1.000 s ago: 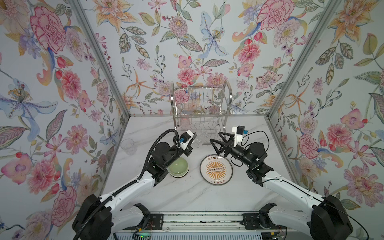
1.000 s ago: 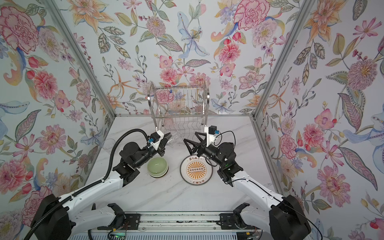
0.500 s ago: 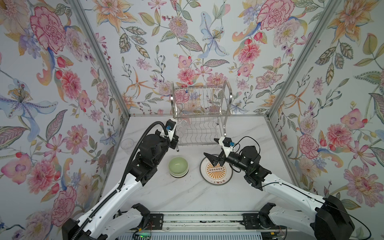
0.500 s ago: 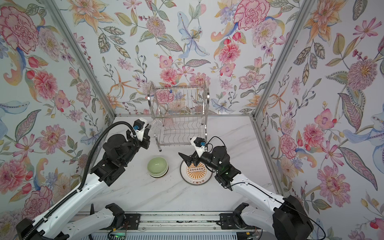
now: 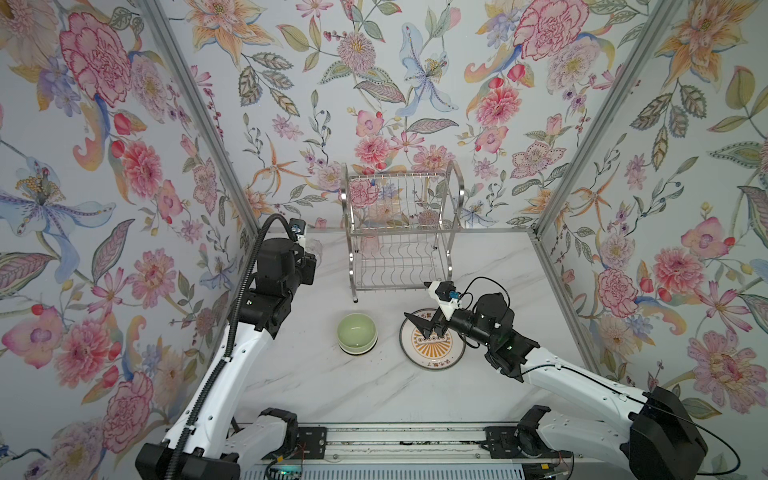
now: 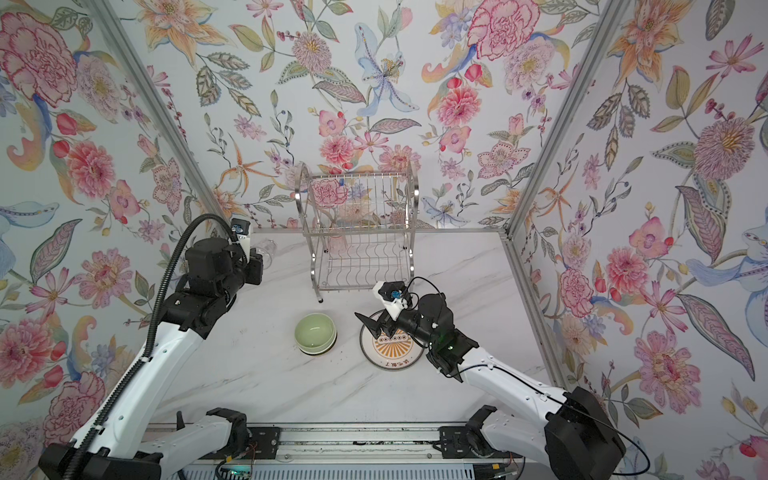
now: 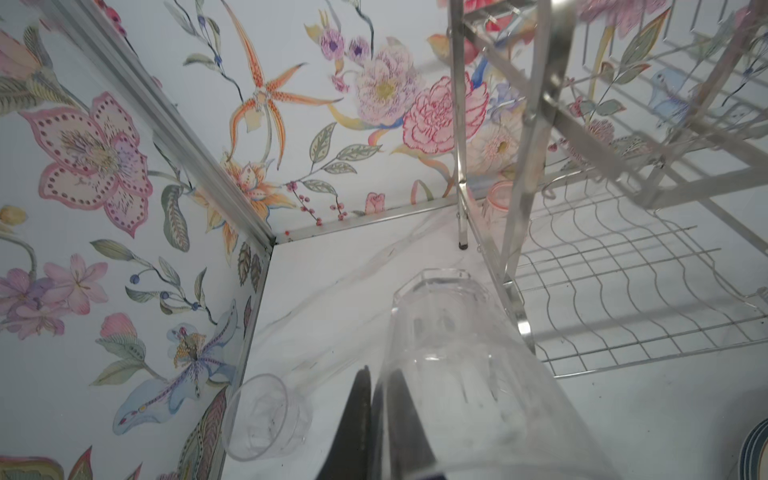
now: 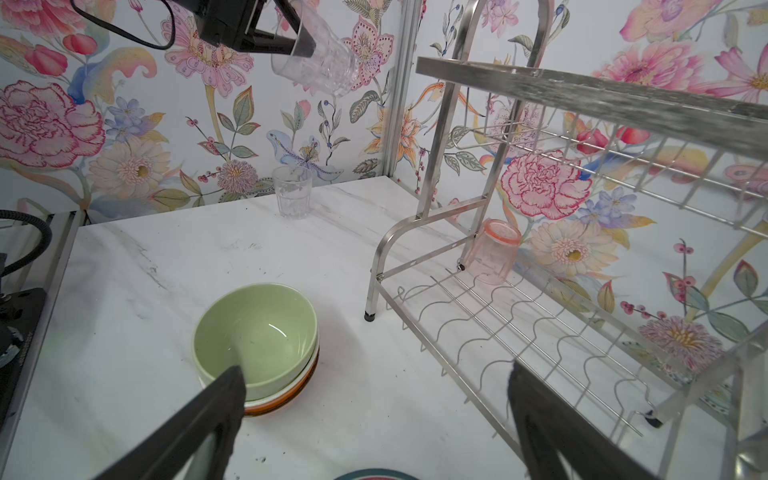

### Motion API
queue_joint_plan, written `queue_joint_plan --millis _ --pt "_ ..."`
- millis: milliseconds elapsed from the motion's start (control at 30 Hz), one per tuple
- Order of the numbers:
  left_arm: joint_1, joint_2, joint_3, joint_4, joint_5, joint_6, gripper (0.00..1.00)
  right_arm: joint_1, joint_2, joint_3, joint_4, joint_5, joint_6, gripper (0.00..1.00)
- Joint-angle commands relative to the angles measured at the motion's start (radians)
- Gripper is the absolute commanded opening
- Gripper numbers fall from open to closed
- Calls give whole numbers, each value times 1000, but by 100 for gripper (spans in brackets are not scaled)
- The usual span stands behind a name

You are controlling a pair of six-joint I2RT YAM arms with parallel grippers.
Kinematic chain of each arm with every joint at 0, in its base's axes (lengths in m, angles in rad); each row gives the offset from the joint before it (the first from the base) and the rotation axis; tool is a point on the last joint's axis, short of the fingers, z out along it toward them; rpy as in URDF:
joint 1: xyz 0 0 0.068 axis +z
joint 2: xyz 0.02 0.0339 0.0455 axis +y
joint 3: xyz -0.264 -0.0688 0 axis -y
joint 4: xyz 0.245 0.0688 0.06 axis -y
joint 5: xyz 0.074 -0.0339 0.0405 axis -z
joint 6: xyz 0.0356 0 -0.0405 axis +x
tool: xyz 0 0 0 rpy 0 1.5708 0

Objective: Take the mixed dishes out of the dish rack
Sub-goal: 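Carry the small glass with left beside the large glass while right withdraws, then lower the small clear glass onto the table and open the left gripper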

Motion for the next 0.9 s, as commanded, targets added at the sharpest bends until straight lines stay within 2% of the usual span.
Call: queue_joint_plan --millis 0,167,467,567,733,867 --pt "53 64 47 -149 43 -30 0 11 10 8 -13 21 -20 99" --pt "135 225 82 -258 82 -26 0 18 1 -1 -17 30 -24 99" --pt "188 556 186 -334 82 19 0 26 -18 -20 -17 54 -34 99" --pt "197 634 231 -342 38 36 0 28 -2 -16 -15 54 -32 99" --pt "225 747 291 -367 47 57 0 34 8 -9 -16 56 -32 99" --pt "236 803 314 -377 9 65 0 35 1 -13 -20 74 -40 99"
